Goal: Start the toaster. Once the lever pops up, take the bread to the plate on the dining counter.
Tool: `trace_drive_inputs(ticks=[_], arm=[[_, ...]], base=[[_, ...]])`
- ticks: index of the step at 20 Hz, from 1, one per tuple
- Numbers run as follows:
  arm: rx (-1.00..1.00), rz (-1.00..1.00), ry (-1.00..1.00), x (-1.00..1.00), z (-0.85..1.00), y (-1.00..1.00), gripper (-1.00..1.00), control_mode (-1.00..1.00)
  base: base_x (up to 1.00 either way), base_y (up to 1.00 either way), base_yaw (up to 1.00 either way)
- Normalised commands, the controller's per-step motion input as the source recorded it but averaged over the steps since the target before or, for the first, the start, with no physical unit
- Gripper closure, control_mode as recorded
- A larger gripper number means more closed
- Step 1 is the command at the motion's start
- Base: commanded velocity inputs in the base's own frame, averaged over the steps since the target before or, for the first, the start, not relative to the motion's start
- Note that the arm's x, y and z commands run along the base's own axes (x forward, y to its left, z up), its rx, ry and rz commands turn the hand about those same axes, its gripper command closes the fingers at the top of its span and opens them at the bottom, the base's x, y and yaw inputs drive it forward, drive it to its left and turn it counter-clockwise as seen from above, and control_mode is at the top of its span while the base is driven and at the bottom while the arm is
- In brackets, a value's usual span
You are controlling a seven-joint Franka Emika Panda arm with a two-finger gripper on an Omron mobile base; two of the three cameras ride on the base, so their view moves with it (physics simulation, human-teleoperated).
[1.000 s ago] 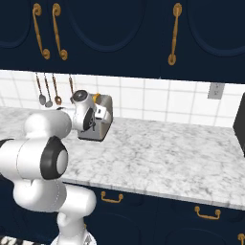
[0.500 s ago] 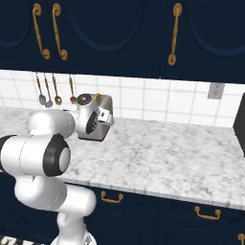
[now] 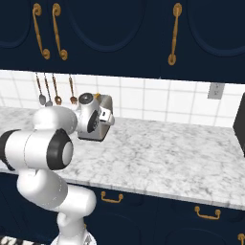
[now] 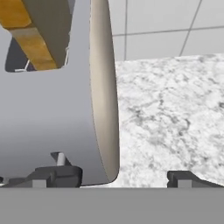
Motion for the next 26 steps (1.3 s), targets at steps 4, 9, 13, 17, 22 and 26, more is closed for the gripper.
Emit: trace_drive_inputs(ticks=[4, 9, 13, 17, 22, 26], arm=[[0.00, 0.00, 0.00, 0.00, -0.22, 0.00, -1.00, -1.00], [0.00, 0.00, 0.00, 0.00, -0.29, 0.00, -1.00, -1.00], [0.00, 0.00, 0.00, 0.00, -0.28, 0.00, -1.00, -1.00], [0.00, 0.00, 0.00, 0.00, -0.20, 0.00, -1.00, -1.00], [0.00, 0.00, 0.00, 0.00, -0.07, 0.00, -1.00, -1.00], [0.00, 0.00, 0.00, 0.00, -0.10, 0.00, -1.00, -1.00]], base=[[0.00, 0.00, 0.00], [0.00, 0.00, 0.00], [0.00, 0.00, 0.00], [0.00, 0.00, 0.00], [0.00, 0.00, 0.00], [0.00, 0.00, 0.00]])
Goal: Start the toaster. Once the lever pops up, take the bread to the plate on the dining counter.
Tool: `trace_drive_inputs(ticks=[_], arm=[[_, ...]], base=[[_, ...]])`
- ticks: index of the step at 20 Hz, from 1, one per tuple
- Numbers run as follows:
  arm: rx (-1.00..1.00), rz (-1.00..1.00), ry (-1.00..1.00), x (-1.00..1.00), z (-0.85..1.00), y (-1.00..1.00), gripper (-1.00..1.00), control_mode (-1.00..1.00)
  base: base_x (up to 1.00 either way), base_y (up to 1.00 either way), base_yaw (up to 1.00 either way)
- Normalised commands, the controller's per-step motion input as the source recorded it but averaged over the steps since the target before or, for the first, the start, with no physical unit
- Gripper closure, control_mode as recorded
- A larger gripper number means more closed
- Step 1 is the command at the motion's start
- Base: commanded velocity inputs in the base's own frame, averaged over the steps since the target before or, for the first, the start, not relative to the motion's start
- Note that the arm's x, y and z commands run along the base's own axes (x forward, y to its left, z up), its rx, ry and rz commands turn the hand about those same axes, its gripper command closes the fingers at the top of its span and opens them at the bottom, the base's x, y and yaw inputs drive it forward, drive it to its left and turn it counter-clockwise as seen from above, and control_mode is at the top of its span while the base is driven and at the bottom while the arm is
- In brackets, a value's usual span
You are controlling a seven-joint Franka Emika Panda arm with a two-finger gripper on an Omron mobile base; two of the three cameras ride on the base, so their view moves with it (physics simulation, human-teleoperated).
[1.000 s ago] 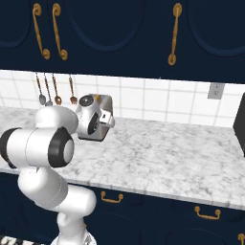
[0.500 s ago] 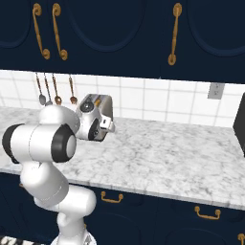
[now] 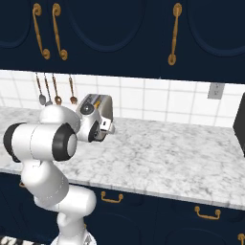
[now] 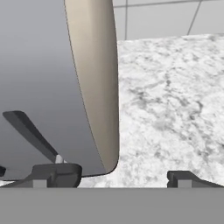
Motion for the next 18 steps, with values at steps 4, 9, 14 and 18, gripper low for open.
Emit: trace_drive_inputs(ticks=[4, 9, 14, 18], arm=[[0.00, 0.00, 0.00, 0.00, -0.01, 0.00, -1.00, -1.00], [0.00, 0.00, 0.00, 0.00, 0.18, 0.00, -1.00, -1.00], [0.00, 0.00, 0.00, 0.00, 0.38, 0.00, -1.00, -1.00], [0.00, 0.00, 0.00, -0.01, 0.43, 0.00, -1.00, -1.00]], base=[[0.00, 0.00, 0.00], [0.00, 0.00, 0.00], [0.00, 0.00, 0.00], [0.00, 0.00, 0.00]])
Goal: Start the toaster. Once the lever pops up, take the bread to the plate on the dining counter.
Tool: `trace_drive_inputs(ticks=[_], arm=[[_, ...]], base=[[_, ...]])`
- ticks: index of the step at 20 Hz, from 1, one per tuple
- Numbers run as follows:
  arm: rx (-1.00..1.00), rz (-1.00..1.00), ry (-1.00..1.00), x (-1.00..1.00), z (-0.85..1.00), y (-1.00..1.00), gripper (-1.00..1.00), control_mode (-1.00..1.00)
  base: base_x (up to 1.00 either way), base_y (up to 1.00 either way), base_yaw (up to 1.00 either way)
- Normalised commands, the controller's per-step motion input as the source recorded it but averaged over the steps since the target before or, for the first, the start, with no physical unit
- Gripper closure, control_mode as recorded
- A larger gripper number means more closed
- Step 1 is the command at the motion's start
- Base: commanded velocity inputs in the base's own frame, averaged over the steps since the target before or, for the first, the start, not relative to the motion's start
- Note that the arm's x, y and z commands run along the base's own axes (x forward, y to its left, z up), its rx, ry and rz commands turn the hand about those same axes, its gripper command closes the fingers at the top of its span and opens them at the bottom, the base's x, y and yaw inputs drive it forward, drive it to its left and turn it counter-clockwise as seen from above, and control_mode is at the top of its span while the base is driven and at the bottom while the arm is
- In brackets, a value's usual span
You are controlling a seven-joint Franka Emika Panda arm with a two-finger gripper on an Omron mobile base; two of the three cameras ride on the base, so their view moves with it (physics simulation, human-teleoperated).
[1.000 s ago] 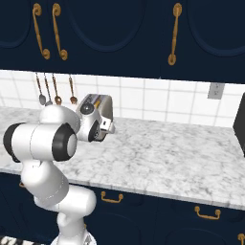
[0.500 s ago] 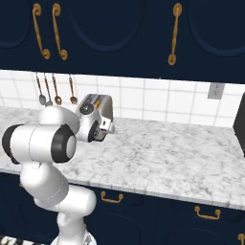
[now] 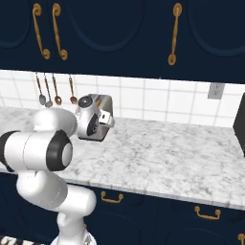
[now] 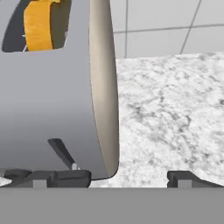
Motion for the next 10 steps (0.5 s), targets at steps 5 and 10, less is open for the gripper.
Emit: trace_drive_inputs(ticks=[5, 10], arm=[[0.00, 0.00, -0.03, -0.17, 0.41, 0.00, -1.00, -1.00], [0.00, 0.00, -0.15, -0.37, 0.63, 0.00, -1.00, -1.00]], base=[[0.00, 0.00, 0.00], [0.00, 0.00, 0.00]])
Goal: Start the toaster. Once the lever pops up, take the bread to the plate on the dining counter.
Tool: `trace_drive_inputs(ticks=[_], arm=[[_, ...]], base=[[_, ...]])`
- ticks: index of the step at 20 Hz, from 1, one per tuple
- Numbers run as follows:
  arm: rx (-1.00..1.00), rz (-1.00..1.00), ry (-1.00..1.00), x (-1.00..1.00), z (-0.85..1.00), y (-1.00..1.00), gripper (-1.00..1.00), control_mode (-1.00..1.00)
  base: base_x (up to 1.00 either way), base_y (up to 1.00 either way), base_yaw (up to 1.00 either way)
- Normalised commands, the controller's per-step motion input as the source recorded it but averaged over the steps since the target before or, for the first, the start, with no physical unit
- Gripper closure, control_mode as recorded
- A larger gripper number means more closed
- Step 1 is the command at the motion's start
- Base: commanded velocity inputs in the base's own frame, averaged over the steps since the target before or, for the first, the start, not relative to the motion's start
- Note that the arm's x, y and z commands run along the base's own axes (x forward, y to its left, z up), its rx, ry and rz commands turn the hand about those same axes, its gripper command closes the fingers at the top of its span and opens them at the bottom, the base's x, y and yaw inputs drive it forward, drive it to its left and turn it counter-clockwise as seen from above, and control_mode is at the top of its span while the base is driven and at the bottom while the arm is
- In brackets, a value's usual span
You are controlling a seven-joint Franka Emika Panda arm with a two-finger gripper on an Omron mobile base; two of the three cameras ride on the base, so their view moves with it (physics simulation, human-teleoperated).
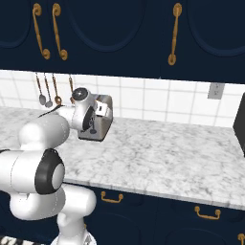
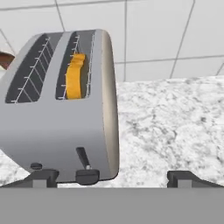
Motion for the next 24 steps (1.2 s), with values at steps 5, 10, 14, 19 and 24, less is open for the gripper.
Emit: trace_drive_inputs(ticks=[5, 10, 14, 19, 24], arm=[[0.00, 0.00, -0.24, -0.32, 0.72, 0.09, -1.00, -1.00], [0.00, 0.00, -0.15, -0.02, 0.55, 0.27, -1.00, -1.00], [0.00, 0.00, -0.03, -0.03, 0.17, 0.40, -1.00, -1.00], [0.00, 0.00, 0.00, -0.01, -0.08, 0.11, -1.00, -1.00], [0.02, 0.00, -0.02, 0.03, -0.16, 0.00, -1.00, -1.00]], base=[[0.00, 0.00, 0.00], [0.00, 0.00, 0.00], [0.00, 0.00, 0.00], [0.00, 0.00, 0.00], [0.00, 0.00, 0.00]])
